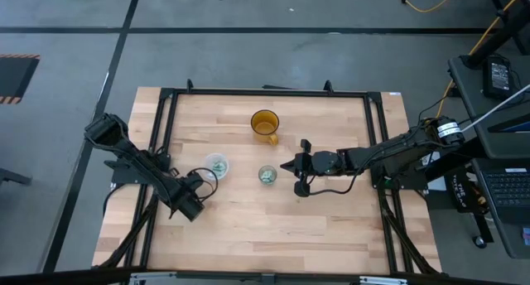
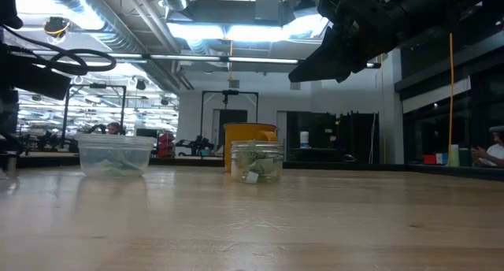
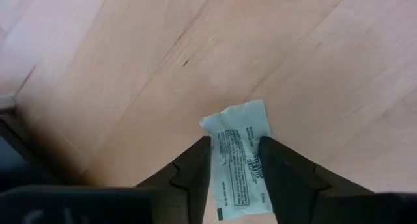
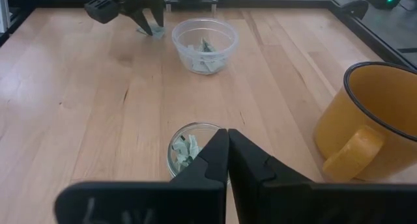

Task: Pick and place Stevia / Truvia into bins
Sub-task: Put the stevia packet into the plastic tupperware

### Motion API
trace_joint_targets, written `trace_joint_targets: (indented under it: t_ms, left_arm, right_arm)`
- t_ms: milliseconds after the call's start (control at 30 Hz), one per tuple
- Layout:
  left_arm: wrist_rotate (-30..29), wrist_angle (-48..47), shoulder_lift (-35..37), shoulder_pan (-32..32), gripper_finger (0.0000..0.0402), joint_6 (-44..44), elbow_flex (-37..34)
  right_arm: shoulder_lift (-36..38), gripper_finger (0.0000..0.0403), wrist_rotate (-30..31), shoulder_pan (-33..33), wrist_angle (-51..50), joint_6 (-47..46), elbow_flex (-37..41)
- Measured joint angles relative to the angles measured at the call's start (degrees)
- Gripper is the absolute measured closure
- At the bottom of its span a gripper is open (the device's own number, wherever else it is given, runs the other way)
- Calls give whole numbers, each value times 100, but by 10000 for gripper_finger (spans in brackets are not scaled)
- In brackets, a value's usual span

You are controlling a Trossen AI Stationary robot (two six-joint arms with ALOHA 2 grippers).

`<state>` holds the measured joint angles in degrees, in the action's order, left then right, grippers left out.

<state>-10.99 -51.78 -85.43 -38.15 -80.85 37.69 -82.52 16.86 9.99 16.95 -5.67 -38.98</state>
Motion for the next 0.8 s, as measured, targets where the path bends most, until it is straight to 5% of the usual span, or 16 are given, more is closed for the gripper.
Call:
trace_joint_targets:
  t_ms: [600,800]
  left_arm:
    - [123,-1,290,0,391,75,-33]
    - [194,-3,409,0,398,616,-28]
  right_arm:
    - [0,389,0,-1,0,14,0]
    - [0,389,0,-1,0,15,0]
